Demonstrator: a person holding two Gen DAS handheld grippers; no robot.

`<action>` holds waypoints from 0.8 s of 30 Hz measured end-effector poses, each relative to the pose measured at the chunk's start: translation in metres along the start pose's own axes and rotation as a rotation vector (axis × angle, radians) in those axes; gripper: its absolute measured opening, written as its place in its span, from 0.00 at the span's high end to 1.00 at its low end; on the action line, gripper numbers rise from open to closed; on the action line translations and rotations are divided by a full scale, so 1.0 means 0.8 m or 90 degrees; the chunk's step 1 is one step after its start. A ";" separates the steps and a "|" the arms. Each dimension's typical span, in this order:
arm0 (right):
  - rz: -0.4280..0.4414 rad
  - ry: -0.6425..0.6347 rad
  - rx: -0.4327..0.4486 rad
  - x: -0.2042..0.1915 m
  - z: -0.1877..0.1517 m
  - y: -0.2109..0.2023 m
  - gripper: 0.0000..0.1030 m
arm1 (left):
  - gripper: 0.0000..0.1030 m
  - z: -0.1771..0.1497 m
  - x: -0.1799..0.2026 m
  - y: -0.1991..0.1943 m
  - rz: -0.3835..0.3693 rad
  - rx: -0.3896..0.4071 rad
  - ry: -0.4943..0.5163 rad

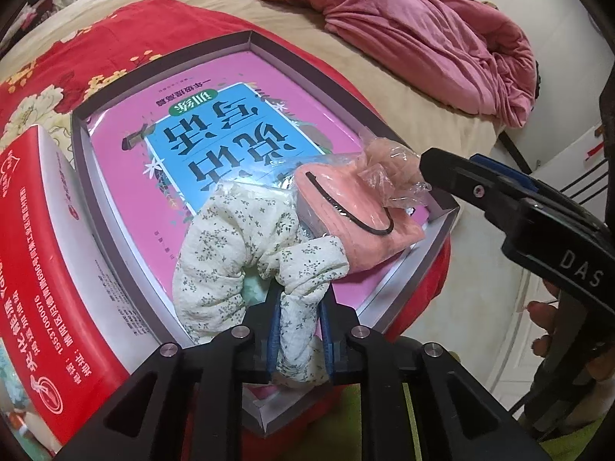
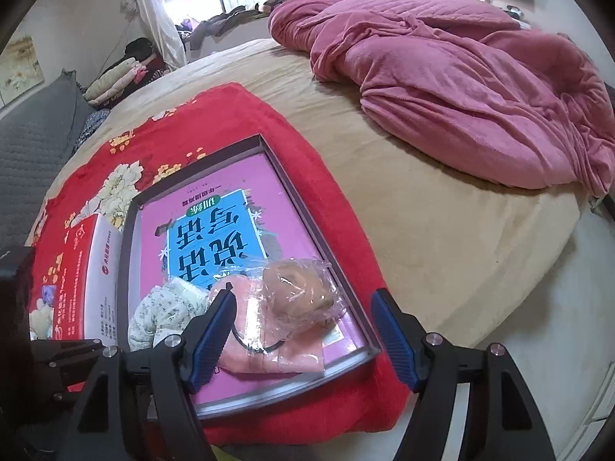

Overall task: Organize soft objects
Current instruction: 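Lower the scrunchie into the box with left tool while right tool releases the clear bag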

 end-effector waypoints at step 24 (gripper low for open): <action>0.020 0.023 0.041 -0.001 0.013 -0.041 0.30 | 0.46 -0.001 0.015 -0.034 -0.021 0.033 0.025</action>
Point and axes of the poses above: each gripper's, at about its wrist camera, not at the fingertips, and y roughly the way its jaws point, x to its right, z to its top, the point moved 3 cm from there along y, roughly the way its jaws point, and after that the axes turned 11 degrees about -y, right-handed, at the moved point
